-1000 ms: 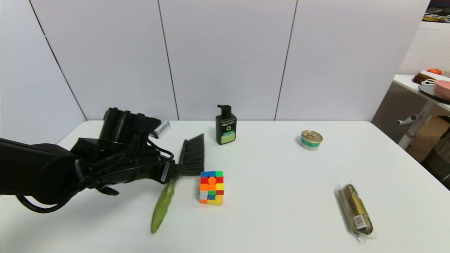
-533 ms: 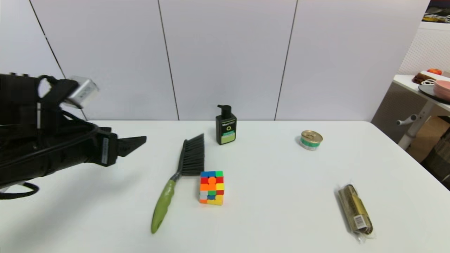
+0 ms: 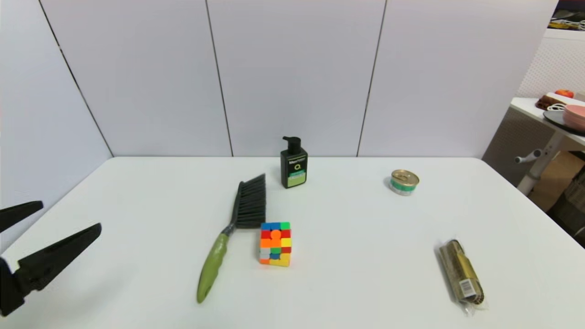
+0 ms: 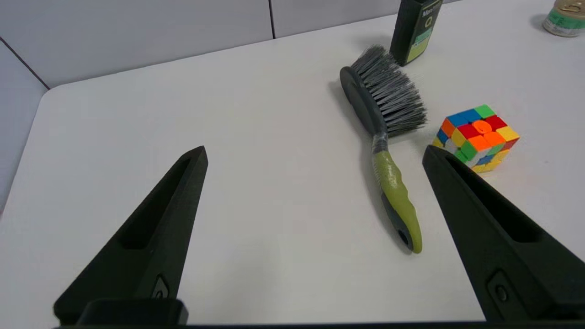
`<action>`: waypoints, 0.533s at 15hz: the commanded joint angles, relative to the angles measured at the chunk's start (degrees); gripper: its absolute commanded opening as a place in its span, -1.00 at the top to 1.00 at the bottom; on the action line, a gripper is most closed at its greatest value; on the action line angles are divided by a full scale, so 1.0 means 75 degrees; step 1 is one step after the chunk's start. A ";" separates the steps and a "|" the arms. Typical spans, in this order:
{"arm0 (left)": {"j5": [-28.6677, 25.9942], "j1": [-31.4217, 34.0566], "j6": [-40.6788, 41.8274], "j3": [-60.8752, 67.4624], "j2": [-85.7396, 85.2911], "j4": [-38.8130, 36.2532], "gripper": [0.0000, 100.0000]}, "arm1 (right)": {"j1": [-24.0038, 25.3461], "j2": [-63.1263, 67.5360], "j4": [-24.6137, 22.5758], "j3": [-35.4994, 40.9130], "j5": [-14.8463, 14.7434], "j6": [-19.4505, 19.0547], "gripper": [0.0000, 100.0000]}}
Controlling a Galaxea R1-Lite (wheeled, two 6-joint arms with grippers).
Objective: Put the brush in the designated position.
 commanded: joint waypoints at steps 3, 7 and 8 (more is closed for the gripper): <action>-0.0536 0.1087 0.0701 0.1679 -0.2944 -0.0839 -1.00 | 0.0002 0.0010 0.0003 0.0012 0.0000 -0.0010 -1.00; -0.0583 0.1415 0.0771 0.2253 -0.4187 -0.0792 -1.00 | 0.0002 0.0010 -0.0009 0.0012 0.0000 -0.0010 -1.00; -0.0572 0.1415 0.0760 0.2441 -0.4456 -0.0804 -1.00 | 0.0002 0.0010 0.0003 0.0012 0.0000 -0.0010 -1.00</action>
